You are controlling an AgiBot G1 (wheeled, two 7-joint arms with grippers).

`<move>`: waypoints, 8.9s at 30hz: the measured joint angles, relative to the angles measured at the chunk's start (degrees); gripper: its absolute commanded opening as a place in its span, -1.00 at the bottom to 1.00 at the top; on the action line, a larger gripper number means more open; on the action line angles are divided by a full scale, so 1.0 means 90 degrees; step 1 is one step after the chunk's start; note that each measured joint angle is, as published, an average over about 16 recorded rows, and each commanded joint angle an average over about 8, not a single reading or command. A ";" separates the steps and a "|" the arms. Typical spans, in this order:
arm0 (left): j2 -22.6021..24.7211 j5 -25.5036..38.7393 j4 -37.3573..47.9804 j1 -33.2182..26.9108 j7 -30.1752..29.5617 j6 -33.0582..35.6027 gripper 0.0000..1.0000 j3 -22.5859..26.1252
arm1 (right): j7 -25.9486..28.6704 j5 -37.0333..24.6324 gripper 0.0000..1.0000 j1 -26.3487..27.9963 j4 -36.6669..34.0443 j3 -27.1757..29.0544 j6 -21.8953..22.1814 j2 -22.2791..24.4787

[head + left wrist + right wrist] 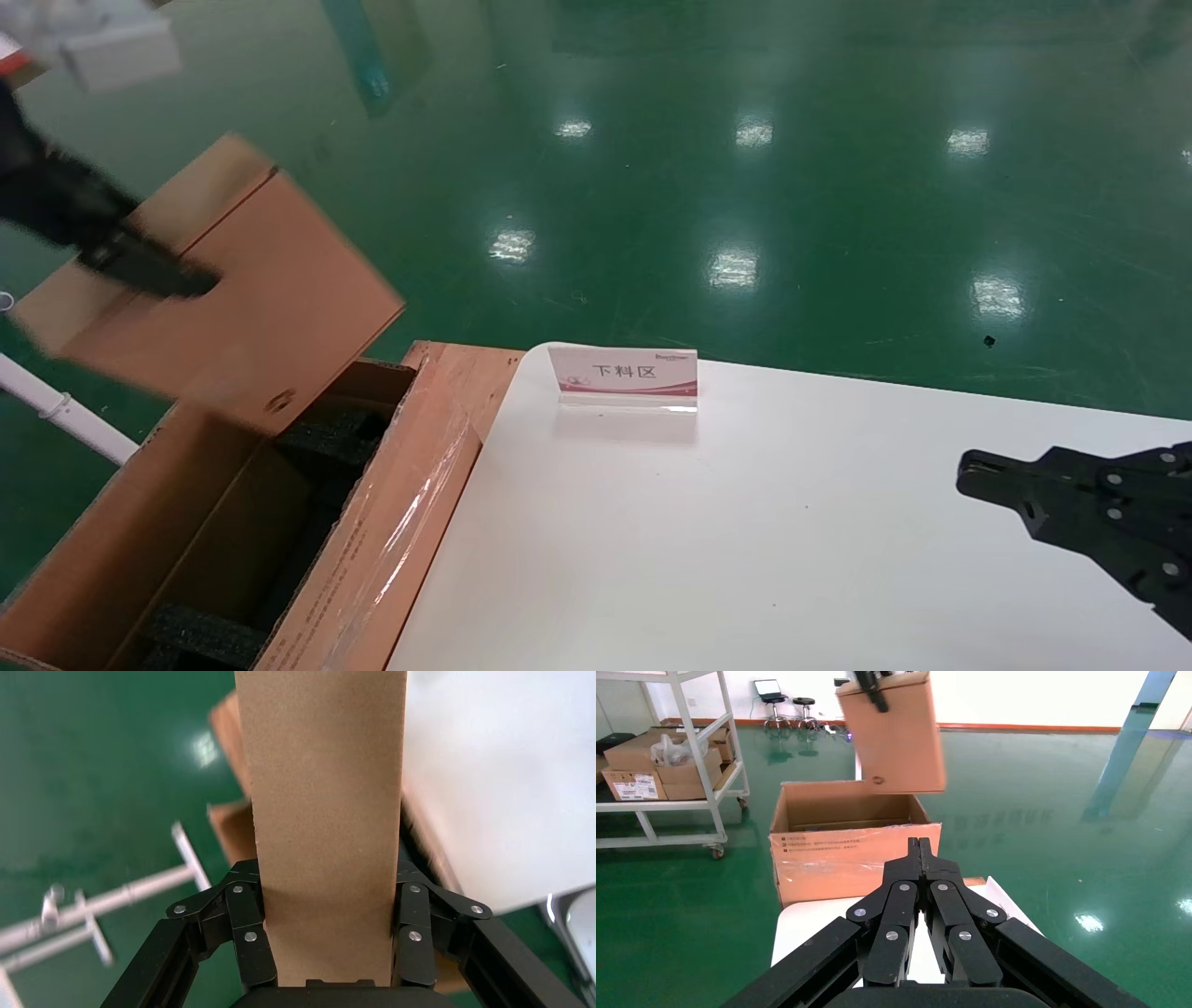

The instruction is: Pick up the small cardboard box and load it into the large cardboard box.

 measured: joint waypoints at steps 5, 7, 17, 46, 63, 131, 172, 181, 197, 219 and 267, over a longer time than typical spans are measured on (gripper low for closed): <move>-0.0184 -0.0054 0.0057 -0.0155 0.0044 0.0035 -1.00 0.0684 | -0.0001 0.0001 1.00 0.0000 0.0000 -0.0002 0.0001 0.0001; -0.0305 -0.0059 0.0095 -0.0153 0.0084 0.0016 -1.00 0.0888 | -0.0001 0.0002 1.00 0.0001 0.0000 -0.0003 0.0001 0.0001; -0.1095 0.0129 0.0228 0.0193 0.0241 -0.0230 -1.00 0.1361 | -0.0003 0.0004 1.00 0.0001 0.0000 -0.0007 0.0003 0.0003; -0.2060 0.1114 0.0211 0.1417 -0.0030 -0.1217 -1.00 0.1190 | -0.0009 0.0012 1.00 0.0004 0.0000 -0.0017 0.0008 0.0007; -0.1908 0.1367 0.0368 0.1900 -0.0410 -0.1753 -1.00 0.1324 | -0.0012 0.0016 1.00 0.0005 0.0000 -0.0023 0.0010 0.0010; -0.1194 0.1120 0.1657 0.4008 -0.0761 -0.3167 1.00 0.1617 | -0.0023 0.0031 1.00 0.0008 -0.0002 -0.0043 0.0020 0.0019; -0.1290 0.1085 0.0413 0.3155 0.0278 -0.3715 1.00 0.1087 | -0.0026 0.0034 1.00 0.0012 -0.0007 -0.0049 0.0019 0.0019; -0.1506 0.0249 -0.0091 0.3063 0.1423 -0.4447 1.00 0.0574 | -0.0027 0.0035 1.00 0.0013 -0.0008 -0.0051 0.0020 0.0020; -0.1389 -0.0727 -0.0081 0.4180 0.2538 -0.4329 1.00 -0.0981 | -0.0030 0.0033 1.00 0.0014 -0.0013 -0.0054 0.0021 0.0021; -0.0996 -0.2083 0.0054 0.7438 0.4508 -0.2952 1.00 -0.5349 | -0.0034 0.0038 1.00 0.0017 -0.0015 -0.0062 0.0022 0.0023; -0.0429 -0.4049 0.0256 1.2148 0.7364 -0.0960 1.00 -1.1660 | 0.0013 -0.0017 1.00 -0.0007 0.0005 0.0024 -0.0009 -0.0009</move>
